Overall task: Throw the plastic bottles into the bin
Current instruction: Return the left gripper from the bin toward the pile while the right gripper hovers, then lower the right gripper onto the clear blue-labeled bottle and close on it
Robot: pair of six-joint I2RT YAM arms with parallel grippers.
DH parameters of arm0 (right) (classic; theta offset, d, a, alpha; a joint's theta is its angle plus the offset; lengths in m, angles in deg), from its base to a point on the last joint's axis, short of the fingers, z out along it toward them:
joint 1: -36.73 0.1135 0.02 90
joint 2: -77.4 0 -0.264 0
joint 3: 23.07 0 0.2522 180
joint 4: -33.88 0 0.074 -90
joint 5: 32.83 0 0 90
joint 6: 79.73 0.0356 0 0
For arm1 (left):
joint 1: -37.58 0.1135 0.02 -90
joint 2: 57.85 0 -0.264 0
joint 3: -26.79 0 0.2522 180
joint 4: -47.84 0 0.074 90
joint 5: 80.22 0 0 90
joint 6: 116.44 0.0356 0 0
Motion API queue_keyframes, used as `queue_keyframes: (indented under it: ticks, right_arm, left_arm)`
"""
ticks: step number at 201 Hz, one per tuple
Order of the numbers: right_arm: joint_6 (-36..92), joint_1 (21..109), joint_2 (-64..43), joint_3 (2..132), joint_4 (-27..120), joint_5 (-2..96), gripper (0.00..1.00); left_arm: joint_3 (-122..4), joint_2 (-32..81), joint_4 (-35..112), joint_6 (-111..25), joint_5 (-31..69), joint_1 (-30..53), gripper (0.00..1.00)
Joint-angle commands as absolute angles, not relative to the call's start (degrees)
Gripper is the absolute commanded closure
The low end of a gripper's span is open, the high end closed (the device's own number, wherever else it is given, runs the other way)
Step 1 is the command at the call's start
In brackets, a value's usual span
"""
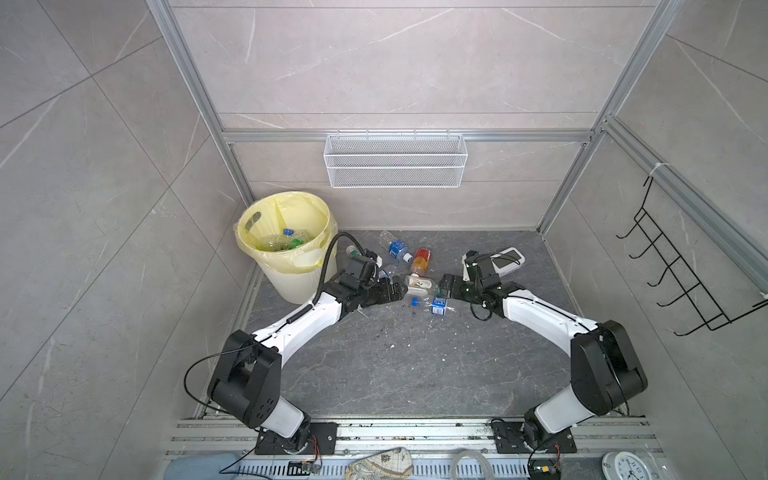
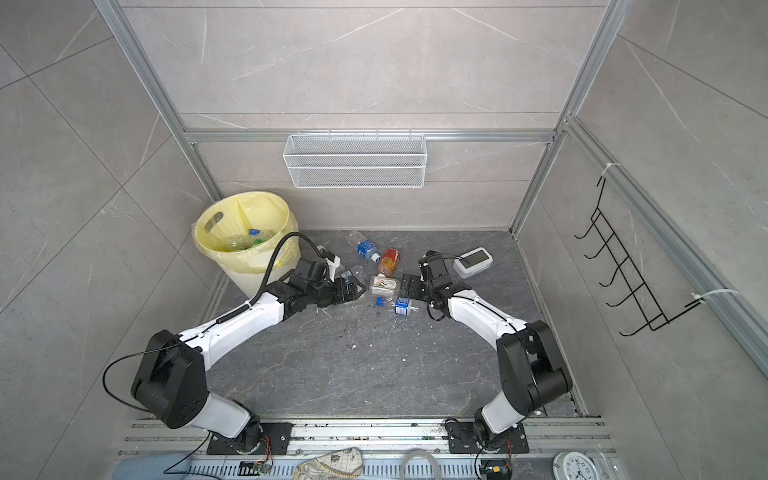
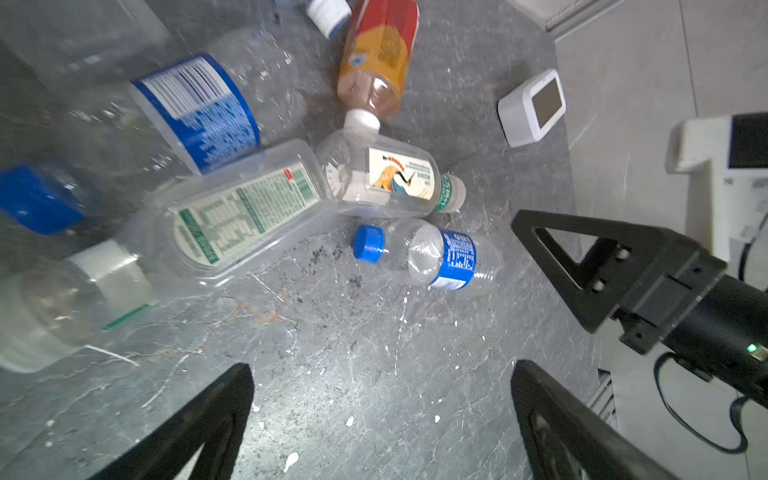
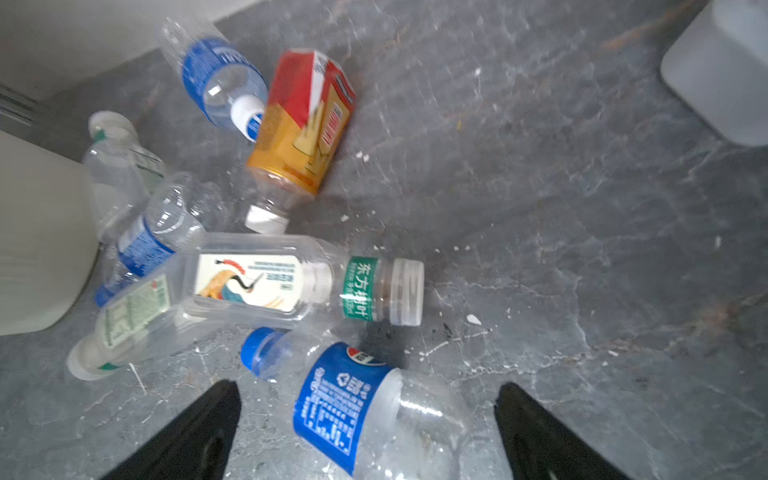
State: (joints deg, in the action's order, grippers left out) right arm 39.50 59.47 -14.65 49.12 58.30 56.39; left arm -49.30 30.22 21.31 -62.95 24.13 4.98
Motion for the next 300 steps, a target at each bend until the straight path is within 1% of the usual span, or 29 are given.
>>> queue_keyframes:
  ticks: [1, 64, 112, 169, 220, 300]
  right_arm:
    - [40.7, 59.8, -16.6, 48.5, 58.5, 54.3, 0.01]
    - [41.0, 60.0, -19.4, 48.1, 57.2, 49.9, 0.01]
    - [40.6, 62.8, -18.8, 46.2, 57.0, 49.7, 0.01]
    - [39.3, 66.5, -17.1, 45.4, 57.1, 50.9, 0.01]
    - [38.4, 70.6, -18.0, 45.7, 58.0, 53.3, 0.03]
    - [37.6, 75.9, -18.1, 44.2, 57.9, 55.6, 0.07]
  left_arm:
    - [-51.1, 30.4, 23.0, -64.4, 25.4, 4.5, 0.0]
    - [-53.0, 30.9, 20.0, -63.1, 23.9, 3.8, 0.0]
    - [-53.2, 30.4, 19.3, -62.4, 22.5, 3.8, 0.0]
    - [-53.8, 30.8, 18.3, -62.3, 21.6, 3.8, 0.0]
    - [-54.2, 29.9, 17.3, -61.4, 19.7, 3.7, 0.0]
    - [-55.1, 28.5, 14.9, -60.5, 14.2, 3.7, 0.0]
